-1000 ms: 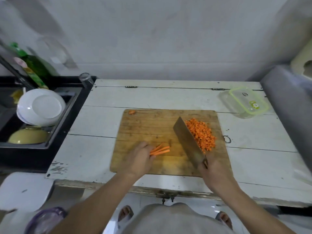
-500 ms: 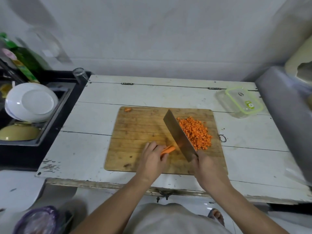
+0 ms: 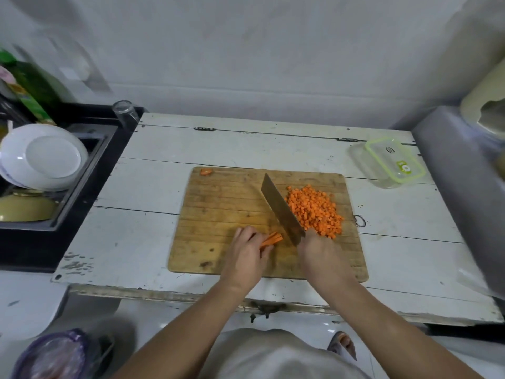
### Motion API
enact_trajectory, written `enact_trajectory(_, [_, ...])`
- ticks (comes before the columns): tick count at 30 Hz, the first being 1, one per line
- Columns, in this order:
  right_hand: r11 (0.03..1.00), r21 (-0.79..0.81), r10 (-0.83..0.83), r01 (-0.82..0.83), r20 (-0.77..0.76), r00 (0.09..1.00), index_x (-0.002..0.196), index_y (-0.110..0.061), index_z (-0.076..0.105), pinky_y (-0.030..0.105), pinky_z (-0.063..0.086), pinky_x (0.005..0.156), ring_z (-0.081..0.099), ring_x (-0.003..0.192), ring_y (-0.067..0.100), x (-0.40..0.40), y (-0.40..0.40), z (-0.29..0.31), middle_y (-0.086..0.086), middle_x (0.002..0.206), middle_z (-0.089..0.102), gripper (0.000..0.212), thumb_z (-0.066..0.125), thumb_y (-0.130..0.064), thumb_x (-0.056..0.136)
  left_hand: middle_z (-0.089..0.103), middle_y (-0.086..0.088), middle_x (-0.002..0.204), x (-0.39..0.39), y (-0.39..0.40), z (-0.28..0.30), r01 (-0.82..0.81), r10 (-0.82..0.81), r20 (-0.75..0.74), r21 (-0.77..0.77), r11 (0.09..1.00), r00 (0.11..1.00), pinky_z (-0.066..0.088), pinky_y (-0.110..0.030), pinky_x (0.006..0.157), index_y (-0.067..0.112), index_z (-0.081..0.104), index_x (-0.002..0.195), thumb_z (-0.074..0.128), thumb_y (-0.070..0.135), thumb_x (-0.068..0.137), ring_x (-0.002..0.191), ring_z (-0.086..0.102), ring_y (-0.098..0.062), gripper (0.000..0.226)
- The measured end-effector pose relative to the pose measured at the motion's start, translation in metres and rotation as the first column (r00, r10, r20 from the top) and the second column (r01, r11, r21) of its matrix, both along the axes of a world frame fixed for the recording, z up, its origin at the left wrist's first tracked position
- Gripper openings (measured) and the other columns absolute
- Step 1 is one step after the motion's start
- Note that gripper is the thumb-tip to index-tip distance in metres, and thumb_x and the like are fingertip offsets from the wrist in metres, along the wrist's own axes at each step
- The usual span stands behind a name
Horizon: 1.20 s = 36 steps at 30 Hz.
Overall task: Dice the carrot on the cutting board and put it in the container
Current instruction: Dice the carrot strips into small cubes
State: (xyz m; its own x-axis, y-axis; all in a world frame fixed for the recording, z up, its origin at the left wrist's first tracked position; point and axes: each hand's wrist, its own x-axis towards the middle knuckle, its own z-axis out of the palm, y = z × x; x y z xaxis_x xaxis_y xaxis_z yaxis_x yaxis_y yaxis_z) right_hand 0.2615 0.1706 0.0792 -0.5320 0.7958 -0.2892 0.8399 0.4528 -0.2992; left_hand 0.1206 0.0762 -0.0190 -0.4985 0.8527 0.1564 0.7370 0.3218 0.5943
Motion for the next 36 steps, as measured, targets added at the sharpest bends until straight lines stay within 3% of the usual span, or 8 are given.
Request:
enact_trajectory(4, [1.0, 0.003, 0.011, -0.011, -0.01, 1.0, 0.101, -0.017, 0.047, 0.037, 0.048, 0.06, 0.063, 0.074, 0.028, 0.024, -0.01, 0.008, 0.005, 0.083, 0.064, 0.011, 0.038, -0.02, 0.106, 0.057, 0.006, 0.115, -0.002, -0.005, 0.003, -0.002, 0.002, 0.016, 0.002, 1.0, 1.0, 0.046, -0.025, 0.093, 0.017, 0.066, 0.13, 0.063, 0.027, 0.099, 0.11, 0.046, -0.011, 0.033])
enact_trajectory(9, [0.981, 0.077, 0.157, -0.177, 0.215, 0.964, 0.096, -0.019, 0.04, 0.032, 0.04, 0.057, 0.047, 0.062, 0.022, 0.037, -0.035, 0.007, -0.004, 0.07, 0.041, 0.013, 0.045, -0.007, 0.1, 0.057, 0.005, 0.107, -0.002, -0.004, -0.001, -0.018, 0.018, 0.025, 0.023, 1.0, 1.0, 0.05, -0.031, 0.088, 0.015, 0.072, 0.118, 0.068, 0.023, 0.096, 0.104, 0.048, -0.013, 0.024])
enact_trajectory(11, [0.982, 0.057, 0.164, -0.182, 0.228, 0.96, 0.097, -0.018, 0.041, 0.03, 0.037, 0.055, 0.053, 0.063, 0.024, 0.032, -0.04, 0.004, -0.003, 0.071, 0.046, 0.015, 0.046, -0.004, 0.098, 0.057, 0.004, 0.104, -0.002, -0.003, -0.003, -0.025, 0.025, 0.023, 0.029, 0.999, 0.999, 0.052, -0.034, 0.085, 0.013, 0.073, 0.115, 0.069, 0.021, 0.095, 0.101, 0.048, -0.014, 0.022])
enact_trajectory(14, [0.986, 0.079, 0.133, -0.147, 0.156, 0.979, 0.108, -0.014, 0.051, 0.035, 0.044, 0.057, 0.062, 0.069, 0.028, 0.01, -0.024, -0.003, 0.003, 0.079, 0.061, 0.016, 0.048, -0.002, 0.097, 0.057, 0.003, 0.101, -0.002, -0.001, -0.004, -0.041, 0.041, 0.011, 0.039, 0.998, 0.999, 0.052, -0.034, 0.08, 0.013, 0.074, 0.11, 0.071, 0.018, 0.093, 0.098, 0.048, -0.014, 0.018])
enact_trajectory(18, [0.998, 0.065, 0.028, -0.027, -0.026, 0.999, 0.098, -0.014, 0.049, 0.039, 0.049, 0.059, 0.058, 0.067, 0.03, 0.0, -0.005, -0.002, 0.008, 0.083, 0.066, 0.011, 0.04, -0.016, 0.105, 0.058, 0.005, 0.098, 0.0, -0.005, -0.006, -0.047, 0.049, -0.024, 0.07, 0.996, 0.999, 0.05, -0.034, 0.08, 0.016, 0.076, 0.108, 0.074, 0.021, 0.092, 0.095, 0.048, -0.015, 0.017])
enact_trajectory(22, [0.994, 0.09, 0.064, -0.063, -0.009, 0.998, 0.093, -0.016, 0.049, 0.038, 0.046, 0.057, 0.061, 0.067, 0.03, 0.027, -0.019, 0.005, 0.005, 0.078, 0.064, 0.011, 0.044, -0.014, 0.103, 0.058, 0.007, 0.099, 0.0, -0.003, -0.003, -0.075, 0.076, -0.022, 0.051, 0.996, 0.997, 0.048, -0.03, 0.081, 0.019, 0.075, 0.11, 0.072, 0.024, 0.093, 0.095, 0.045, -0.012, 0.019])
enact_trajectory(28, [0.972, 0.091, 0.195, -0.217, 0.204, 0.959, 0.106, -0.013, 0.056, 0.033, 0.041, 0.057, 0.057, 0.066, 0.025, 0.016, -0.034, -0.007, 0.0, 0.076, 0.057, 0.019, 0.05, 0.0, 0.095, 0.06, 0.004, 0.098, 0.001, -0.002, -0.002, -0.075, 0.076, -0.013, 0.062, 0.995, 0.997, 0.048, -0.031, 0.078, 0.016, 0.076, 0.107, 0.075, 0.021, 0.091, 0.093, 0.046, -0.013, 0.016])
enact_trajectory(36, [0.987, 0.113, 0.118, -0.113, -0.041, 0.992, 0.101, -0.012, 0.052, 0.04, 0.05, 0.056, 0.063, 0.066, 0.031, 0.014, -0.015, -0.002, 0.007, 0.076, 0.064, 0.008, 0.045, -0.012, 0.103, 0.06, 0.005, 0.105, 0.002, -0.01, 0.0, -0.035, 0.037, -0.04, 0.049, 0.998, 0.998, 0.043, -0.021, 0.086, 0.017, 0.073, 0.121, 0.068, 0.02, 0.093, 0.101, 0.047, -0.011, 0.029])
